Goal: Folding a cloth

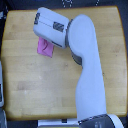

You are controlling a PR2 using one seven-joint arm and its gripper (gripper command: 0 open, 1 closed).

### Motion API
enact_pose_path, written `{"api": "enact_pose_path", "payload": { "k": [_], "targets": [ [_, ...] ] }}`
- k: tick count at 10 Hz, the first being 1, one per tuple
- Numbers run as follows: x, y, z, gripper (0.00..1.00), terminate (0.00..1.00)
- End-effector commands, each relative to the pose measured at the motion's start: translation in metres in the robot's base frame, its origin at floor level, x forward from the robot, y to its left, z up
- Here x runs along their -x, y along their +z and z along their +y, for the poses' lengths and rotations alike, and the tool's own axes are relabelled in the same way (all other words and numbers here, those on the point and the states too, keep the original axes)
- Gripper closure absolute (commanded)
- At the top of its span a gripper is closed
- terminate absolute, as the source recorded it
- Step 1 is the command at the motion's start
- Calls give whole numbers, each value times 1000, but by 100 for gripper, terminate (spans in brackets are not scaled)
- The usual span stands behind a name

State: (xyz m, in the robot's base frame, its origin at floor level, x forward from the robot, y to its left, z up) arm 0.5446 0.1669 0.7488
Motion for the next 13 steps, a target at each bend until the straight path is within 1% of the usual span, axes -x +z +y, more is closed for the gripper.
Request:
{"api": "enact_pose_path", "payload": {
  "k": [1, 2, 7, 10, 11, 13],
  "targets": [
    [19, -3, 10, 100, 0],
    [25, -3, 11, 100, 0],
    [30, -7, 11, 100, 0],
    [26, -10, 15, 100, 0],
    [20, -16, 24, 0, 0],
    [17, -15, 26, 0, 0]
  ]
}}
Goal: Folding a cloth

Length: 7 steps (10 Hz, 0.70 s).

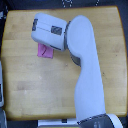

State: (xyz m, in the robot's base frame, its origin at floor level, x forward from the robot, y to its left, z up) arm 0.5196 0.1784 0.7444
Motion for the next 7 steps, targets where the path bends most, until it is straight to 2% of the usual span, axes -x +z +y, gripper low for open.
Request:
{"api": "enact_pose_path", "payload": {
  "k": [1, 7],
  "targets": [
    [-10, -9, 14, 0, 0],
    [-9, -4, 8, 0, 0]
  ]
}}
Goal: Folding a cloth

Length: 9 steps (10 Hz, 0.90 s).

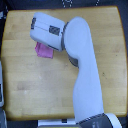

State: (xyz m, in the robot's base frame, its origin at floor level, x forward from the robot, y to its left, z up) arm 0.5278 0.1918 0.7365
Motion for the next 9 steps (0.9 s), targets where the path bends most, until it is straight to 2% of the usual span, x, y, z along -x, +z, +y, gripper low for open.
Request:
{"api": "enact_pose_path", "payload": {
  "k": [1, 3, 5, 8, 9],
  "targets": [
    [-1, 8, -6, 0, 0],
    [1, 13, -6, 0, 0],
    [1, 40, 3, 0, 0],
    [-6, 115, 20, 0, 0],
    [-16, 137, 20, 0, 0]
  ]
}}
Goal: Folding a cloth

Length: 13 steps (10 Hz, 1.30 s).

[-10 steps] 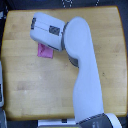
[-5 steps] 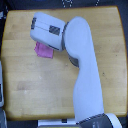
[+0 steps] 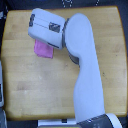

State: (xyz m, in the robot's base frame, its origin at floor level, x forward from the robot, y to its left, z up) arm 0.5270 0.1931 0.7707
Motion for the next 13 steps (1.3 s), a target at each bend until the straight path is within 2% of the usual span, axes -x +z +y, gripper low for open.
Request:
{"api": "enact_pose_path", "payload": {
  "k": [1, 2, 6, 9, 13],
  "targets": [
    [-26, 119, 16, 0, 0],
    [-37, 136, 13, 0, 0],
    [-37, 156, -32, 0, 0],
    [-21, 171, -142, 0, 0],
    [-27, 182, -253, 0, 0]
  ]
}}
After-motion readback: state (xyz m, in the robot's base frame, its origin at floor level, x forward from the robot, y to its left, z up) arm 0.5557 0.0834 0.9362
